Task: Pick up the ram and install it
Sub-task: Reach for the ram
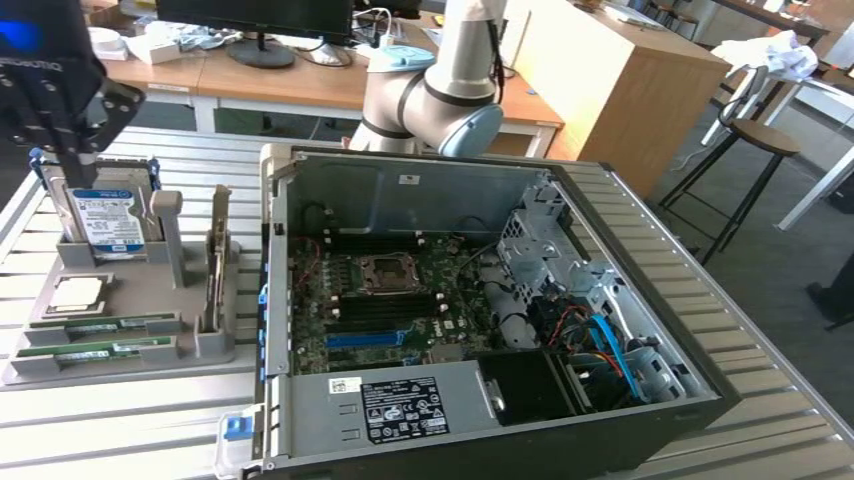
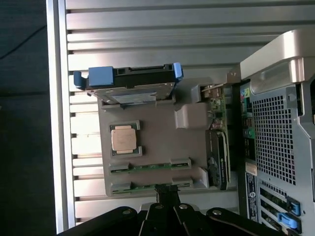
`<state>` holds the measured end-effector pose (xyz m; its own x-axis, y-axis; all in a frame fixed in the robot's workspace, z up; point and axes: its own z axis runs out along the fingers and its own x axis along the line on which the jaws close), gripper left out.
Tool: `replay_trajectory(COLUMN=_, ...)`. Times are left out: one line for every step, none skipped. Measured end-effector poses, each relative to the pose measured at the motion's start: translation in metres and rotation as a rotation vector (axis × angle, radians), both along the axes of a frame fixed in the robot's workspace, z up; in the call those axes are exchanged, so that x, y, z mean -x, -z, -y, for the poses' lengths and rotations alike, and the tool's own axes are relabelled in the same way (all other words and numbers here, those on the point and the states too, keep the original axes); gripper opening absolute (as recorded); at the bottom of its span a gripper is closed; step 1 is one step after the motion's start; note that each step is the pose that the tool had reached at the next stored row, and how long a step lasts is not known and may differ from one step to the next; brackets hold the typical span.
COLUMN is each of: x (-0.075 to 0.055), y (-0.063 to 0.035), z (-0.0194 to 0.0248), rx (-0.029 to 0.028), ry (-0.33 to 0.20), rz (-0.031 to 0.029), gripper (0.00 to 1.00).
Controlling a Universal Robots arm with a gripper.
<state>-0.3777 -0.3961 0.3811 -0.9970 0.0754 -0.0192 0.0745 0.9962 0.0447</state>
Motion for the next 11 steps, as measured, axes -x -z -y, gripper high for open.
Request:
replay_trajectory(x=0.0015, y=0.0002, z=0.0000, rx=0.0000, ry=0.000, rz=0.0000, gripper=0.10)
replay_trajectory(x=0.0016, y=0.0002, z=0.0000, rx=-0.0001, ry=0.000, rz=0.0001, gripper=0.10)
replay_trajectory(x=0.0017, y=0.0002, z=0.0000, rx=-0.0001, ry=0.000, rz=0.0001, gripper=0.10)
replay_trajectory(x=0.0017, y=0.0002, z=0.0000, rx=-0.0001, ry=0.000, rz=0.0001, gripper=0.10)
replay_trajectory(x=0.0017, y=0.0002, z=0.0000, rx=-0.0001, ry=0.000, rz=0.0000, gripper=0.10)
replay_trajectory(x=0.0017, y=0.0002, z=0.0000, rx=-0.0001, ry=0.000, rz=0.0000, gripper=0.10)
replay_trajectory(x=0.0017, y=0.0002, z=0.0000, rx=0.0000, ry=0.000, rz=0.0000, gripper=0.10)
replay_trajectory(x=0.0017, y=0.0002, z=0.0000, rx=-0.0001, ry=0.000, rz=0.0000, gripper=0.10)
replay_trajectory(x=0.0018, y=0.0002, z=0.0004, rx=0.0000, ry=0.000, rz=-0.0001, gripper=0.10)
replay_trajectory(x=0.0018, y=0.0002, z=0.0012, rx=-0.0001, ry=0.000, rz=0.0000, gripper=0.10)
replay_trajectory(x=0.0018, y=0.0002, z=0.0023, rx=-0.0001, ry=0.000, rz=0.0000, gripper=0.10)
